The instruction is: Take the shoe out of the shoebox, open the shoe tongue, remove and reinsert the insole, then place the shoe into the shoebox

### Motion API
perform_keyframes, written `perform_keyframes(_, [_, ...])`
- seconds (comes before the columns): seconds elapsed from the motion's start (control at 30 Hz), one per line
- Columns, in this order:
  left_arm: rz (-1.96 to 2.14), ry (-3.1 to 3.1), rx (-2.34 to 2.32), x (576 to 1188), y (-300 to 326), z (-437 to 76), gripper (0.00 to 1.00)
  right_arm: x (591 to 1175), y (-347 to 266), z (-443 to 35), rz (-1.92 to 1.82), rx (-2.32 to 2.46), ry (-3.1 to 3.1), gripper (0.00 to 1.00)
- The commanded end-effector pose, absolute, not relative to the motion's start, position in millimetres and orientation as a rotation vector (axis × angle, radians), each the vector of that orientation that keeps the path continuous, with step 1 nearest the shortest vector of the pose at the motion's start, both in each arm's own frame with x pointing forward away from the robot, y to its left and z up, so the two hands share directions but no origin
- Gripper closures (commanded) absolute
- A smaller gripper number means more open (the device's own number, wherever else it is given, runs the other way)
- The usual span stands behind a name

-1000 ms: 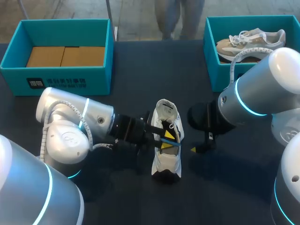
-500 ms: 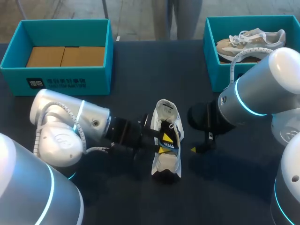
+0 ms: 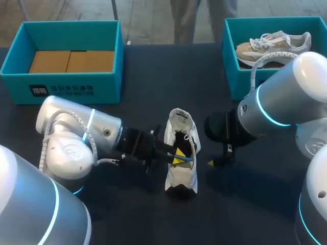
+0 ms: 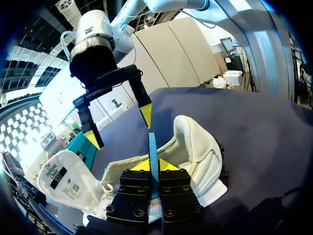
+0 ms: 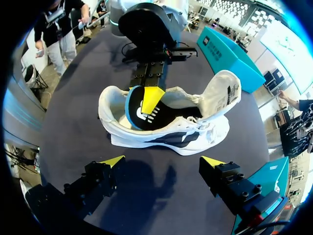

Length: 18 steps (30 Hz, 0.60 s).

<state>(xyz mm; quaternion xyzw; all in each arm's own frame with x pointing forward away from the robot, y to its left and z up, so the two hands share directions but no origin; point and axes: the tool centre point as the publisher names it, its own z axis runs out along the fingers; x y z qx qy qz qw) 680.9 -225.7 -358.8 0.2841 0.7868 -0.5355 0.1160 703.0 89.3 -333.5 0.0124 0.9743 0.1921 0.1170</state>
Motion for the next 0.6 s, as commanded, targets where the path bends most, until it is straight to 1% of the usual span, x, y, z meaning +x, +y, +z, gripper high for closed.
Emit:
perform_keyframes(0.03, [-1.582,2.281,0.826,679,-232,-356,1.0,702,89,-334,0.564,0.037,2.849,0.0])
perform_keyframes(0.07, [-1.59,2.269,0.824,678,-232,-352,0.81,702,89,-334,0.564,0.037,2.849,0.0])
perform_keyframes(0.1, [-1.593,2.257,0.826,678,-232,-348,0.73,702,89,-334,0.564,0.037,2.849,0.0])
perform_keyframes(0.13, [-1.597,2.247,0.829,678,-232,-344,0.69,702,89,-334,0.564,0.037,2.849,0.0])
perform_keyframes(0.17, [-1.596,2.244,0.829,679,-232,-340,0.64,702,89,-334,0.564,0.037,2.849,0.0])
perform_keyframes(0.2, [-1.595,2.234,0.832,679,-231,-336,0.61,702,89,-334,0.564,0.037,2.849,0.0])
perform_keyframes(0.27, [-1.594,2.223,0.836,680,-229,-330,0.6,702,89,-334,0.564,0.037,2.849,0.0])
perform_keyframes(0.33, [-1.594,2.218,0.84,679,-228,-327,0.6,702,89,-334,0.564,0.037,2.849,0.0])
perform_keyframes(0.4, [-1.596,2.217,0.847,676,-227,-326,0.64,702,89,-334,0.564,0.037,2.849,0.0])
perform_keyframes(0.43, [-1.599,2.217,0.849,675,-227,-326,0.69,702,89,-334,0.564,0.037,2.849,0.0])
perform_keyframes(0.47, [-1.601,2.218,0.853,674,-227,-327,0.76,702,89,-334,0.564,0.037,2.849,0.0])
perform_keyframes(0.5, [-1.607,2.22,0.854,673,-227,-327,0.91,702,89,-334,0.564,0.037,2.849,0.0])
perform_keyframes(0.53, [-1.61,2.225,0.853,671,-227,-329,1.0,702,89,-334,0.564,0.037,2.849,0.0])
perform_keyframes(0.6, [-1.62,2.234,0.853,669,-229,-333,1.0,702,89,-334,0.564,0.037,2.849,0.0])
